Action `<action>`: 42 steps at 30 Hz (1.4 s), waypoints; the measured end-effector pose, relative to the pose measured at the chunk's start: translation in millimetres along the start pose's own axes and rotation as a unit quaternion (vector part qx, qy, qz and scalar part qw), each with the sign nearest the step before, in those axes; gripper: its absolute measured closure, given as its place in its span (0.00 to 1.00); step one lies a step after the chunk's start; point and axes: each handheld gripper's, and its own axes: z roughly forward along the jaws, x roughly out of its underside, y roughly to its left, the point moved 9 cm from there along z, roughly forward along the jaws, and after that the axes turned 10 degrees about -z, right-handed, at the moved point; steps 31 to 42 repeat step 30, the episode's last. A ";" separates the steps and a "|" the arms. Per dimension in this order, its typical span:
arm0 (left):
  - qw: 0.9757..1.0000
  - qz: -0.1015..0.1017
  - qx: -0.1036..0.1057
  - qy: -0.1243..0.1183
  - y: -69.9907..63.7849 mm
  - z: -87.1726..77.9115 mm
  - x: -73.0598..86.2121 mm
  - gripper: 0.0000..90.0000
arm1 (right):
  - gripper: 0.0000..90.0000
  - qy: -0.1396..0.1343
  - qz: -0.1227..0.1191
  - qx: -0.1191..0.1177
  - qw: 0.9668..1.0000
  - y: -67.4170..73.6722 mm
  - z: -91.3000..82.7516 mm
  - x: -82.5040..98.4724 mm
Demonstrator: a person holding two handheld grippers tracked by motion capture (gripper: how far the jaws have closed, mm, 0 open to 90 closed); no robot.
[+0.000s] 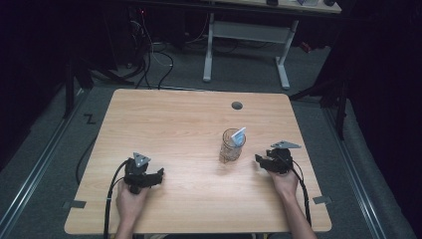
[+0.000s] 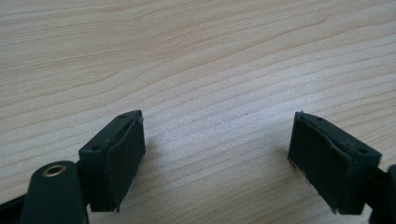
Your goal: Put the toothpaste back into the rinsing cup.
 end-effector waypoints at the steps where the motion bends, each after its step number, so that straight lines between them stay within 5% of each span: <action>1: 1.000 0.000 0.000 0.000 0.0 0.0 0.0 0.21 | 0.48 0.001 -0.001 0.002 1.000 -0.2 0.3 0.2; 17: 1.000 0.000 0.000 0.000 0.0 -0.1 0.1 0.21 | 0.43 0.005 -0.015 0.025 1.000 2.3 5.5 4.9; 42: 1.000 0.000 0.000 0.000 0.0 -0.2 0.2 0.20 | 0.42 0.005 -0.014 0.027 1.000 2.1 5.6 5.0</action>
